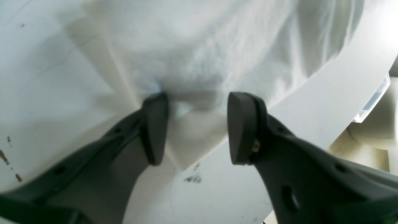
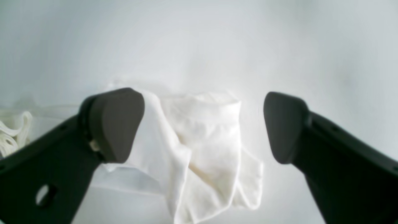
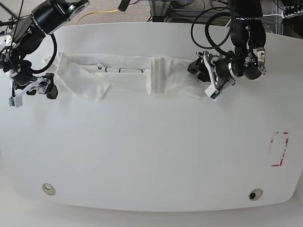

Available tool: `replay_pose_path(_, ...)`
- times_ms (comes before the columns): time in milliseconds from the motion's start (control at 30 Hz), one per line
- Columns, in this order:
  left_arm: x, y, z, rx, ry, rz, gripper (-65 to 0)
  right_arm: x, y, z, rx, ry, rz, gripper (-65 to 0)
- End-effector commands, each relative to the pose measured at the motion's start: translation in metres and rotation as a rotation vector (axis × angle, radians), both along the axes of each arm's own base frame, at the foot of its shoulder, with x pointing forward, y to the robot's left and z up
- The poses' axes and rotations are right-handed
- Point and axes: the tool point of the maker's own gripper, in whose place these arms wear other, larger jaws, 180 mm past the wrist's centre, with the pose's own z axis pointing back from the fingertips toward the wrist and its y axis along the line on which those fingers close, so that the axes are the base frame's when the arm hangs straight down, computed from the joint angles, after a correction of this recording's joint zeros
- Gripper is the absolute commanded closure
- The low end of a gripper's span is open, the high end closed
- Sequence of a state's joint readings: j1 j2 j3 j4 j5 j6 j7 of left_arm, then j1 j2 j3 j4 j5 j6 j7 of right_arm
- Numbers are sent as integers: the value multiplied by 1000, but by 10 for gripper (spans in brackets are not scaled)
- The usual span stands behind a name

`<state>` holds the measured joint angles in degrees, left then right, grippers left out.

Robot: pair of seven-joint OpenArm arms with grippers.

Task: Fold the T-shirt properly
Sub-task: 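Release the folded end and press the right gripper onto the other end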

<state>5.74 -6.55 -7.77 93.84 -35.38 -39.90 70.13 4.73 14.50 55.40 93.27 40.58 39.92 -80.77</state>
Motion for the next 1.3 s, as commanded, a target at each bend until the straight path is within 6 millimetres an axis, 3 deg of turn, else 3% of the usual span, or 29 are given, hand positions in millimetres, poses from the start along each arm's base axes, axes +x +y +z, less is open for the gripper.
replay_pose_path(0, 10, -1, 10, -20, -43, 4, -286, 2, -13, -2, 79, -26, -15, -642)
replay_pose_path(200, 11, -1, 11, -20, -44, 4, -286, -11, -29, -30, 297, 6, -52, -650)
replay_pose_path(300, 12, -1, 12, -19, -49, 3, -286, -17, -37, -35, 329, 5, -78, -650)
replay_pose_path(467, 12, -1, 12, -19, -49, 3, -286, -24, -34, -46, 353, 35, -83, -650)
replay_pose_path(633, 12, -1, 12, -19, -49, 3, -286, -36, -1, -71, 397, 105, -37, -650)
replay_pose_path(900, 12, 0, 12, -18, -49, 3, -286, -35, 54, -70, 379, 80, 60, -648)
replay_pose_path(1000, 12, 0, 12, -18, -49, 3, -286, -34, 65, -70, 381, 74, 77, -639)
replay_pose_path(1067, 12, 0, 12, -18, -49, 3, -286, -34, 68, -71, 385, 77, 78, -571)
replay_pose_path(1133, 12, 0, 12, -18, -49, 3, -286, -34, 67, -74, 371, 89, 77, -452)
replay_pose_path(1267, 14, 0, 13, -18, -55, 3, -286, -28, 62, -76, 325, 112, 74, -84)
